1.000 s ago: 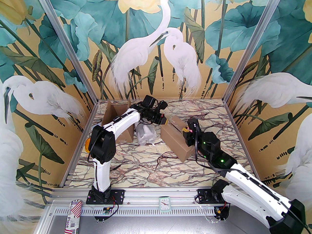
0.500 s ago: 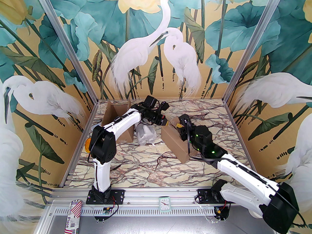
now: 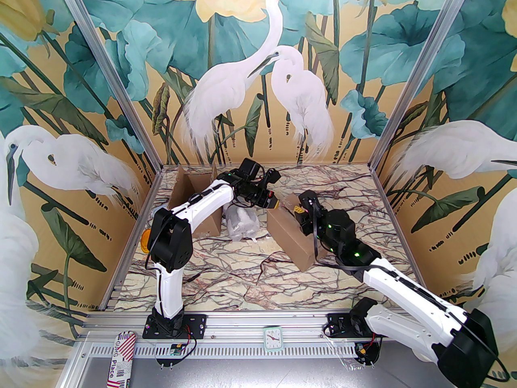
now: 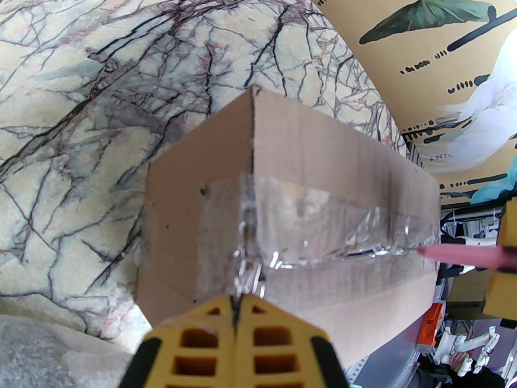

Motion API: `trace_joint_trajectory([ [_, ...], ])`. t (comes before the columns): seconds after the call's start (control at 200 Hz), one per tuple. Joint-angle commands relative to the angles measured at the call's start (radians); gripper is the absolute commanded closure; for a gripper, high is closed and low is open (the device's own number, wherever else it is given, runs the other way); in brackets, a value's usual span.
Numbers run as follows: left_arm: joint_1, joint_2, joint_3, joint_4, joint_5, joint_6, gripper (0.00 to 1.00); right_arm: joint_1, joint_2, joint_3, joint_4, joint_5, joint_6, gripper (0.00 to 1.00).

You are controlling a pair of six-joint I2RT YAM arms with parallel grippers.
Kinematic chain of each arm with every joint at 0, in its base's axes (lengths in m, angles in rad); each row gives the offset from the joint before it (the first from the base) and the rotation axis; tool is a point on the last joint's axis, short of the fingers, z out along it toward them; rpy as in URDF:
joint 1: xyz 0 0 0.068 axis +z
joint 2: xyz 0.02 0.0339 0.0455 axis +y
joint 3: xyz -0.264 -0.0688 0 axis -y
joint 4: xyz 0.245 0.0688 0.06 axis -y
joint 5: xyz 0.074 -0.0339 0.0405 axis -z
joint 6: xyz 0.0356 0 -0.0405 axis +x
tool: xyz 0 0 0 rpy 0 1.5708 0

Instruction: Unpack the express box

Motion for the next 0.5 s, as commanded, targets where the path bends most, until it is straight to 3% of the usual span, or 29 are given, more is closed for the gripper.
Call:
trace_joint_trajectory([
  [0.0,0.0,0.033,0.022,-0.054,-0.041,-0.015,1.0,-0.006,-0.038,-0.026,-0.049,-0.018,0.032,1.0],
  [0.495,-0.002,0.029,0.023,-0.063,-0.034,-0.007,1.0,-0.007,-0.001,-0.029,-0.012,-0.021,0.007,1.0],
])
